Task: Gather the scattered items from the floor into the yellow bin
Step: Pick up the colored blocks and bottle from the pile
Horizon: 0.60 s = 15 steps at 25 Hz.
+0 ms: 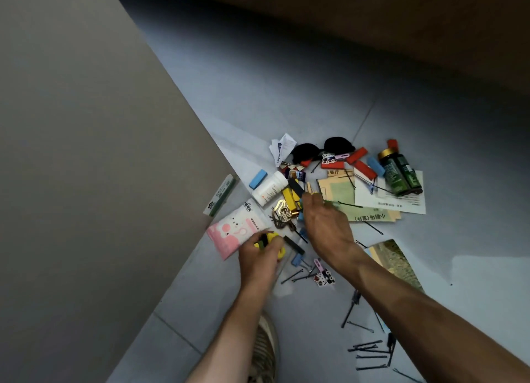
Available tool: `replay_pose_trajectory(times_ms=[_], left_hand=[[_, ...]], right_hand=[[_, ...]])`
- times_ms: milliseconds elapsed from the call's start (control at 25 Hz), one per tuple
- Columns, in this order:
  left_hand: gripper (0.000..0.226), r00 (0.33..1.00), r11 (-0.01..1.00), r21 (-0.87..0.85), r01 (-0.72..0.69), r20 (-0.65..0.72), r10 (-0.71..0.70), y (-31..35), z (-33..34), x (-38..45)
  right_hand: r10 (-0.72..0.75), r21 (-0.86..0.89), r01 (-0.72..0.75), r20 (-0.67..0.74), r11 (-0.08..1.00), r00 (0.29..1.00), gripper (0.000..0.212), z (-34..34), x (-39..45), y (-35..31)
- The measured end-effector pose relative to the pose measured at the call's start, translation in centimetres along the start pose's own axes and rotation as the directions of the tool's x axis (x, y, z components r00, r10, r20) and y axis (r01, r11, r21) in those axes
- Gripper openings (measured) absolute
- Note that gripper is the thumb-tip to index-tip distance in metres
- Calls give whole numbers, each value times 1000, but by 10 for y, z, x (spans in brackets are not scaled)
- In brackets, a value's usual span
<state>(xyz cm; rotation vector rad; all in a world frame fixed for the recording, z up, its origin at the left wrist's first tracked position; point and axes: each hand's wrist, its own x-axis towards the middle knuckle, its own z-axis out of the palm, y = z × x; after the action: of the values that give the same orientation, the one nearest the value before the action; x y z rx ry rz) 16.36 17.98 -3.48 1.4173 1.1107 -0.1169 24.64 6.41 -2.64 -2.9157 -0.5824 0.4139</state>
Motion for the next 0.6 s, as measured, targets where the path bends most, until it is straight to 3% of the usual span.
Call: replay_pose_trajectory(times_ms=[80, 160, 320, 440, 520, 600], left_hand=[[18, 982, 932, -310, 186, 98, -163, 8, -3, -2], [14, 953, 838, -459, 296, 202, -226, 16, -4, -4], [15, 904, 803, -466, 372, 378, -200, 34, 2, -10], [15, 901, 839, -422, 343, 400, -167, 47, 7, -7], [22, 949, 930, -285, 234, 274, -155, 51, 13, 5], [25, 989, 992, -87, 92, 125, -81, 54, 25, 20]], right_hand=[[69, -10, -69, 18, 998, 997, 36, 0, 0, -2], [116, 41, -116, 14, 992, 993, 36, -1, 0, 1], [135, 76, -136, 11, 988, 991, 39, -1, -6, 11], [159, 173, -155, -8, 973, 987, 30, 0, -10, 21], [250, 503, -222, 13, 835, 968, 21, 0, -15, 31], [323, 795, -284, 119, 535, 939, 10, -1, -18, 41]])
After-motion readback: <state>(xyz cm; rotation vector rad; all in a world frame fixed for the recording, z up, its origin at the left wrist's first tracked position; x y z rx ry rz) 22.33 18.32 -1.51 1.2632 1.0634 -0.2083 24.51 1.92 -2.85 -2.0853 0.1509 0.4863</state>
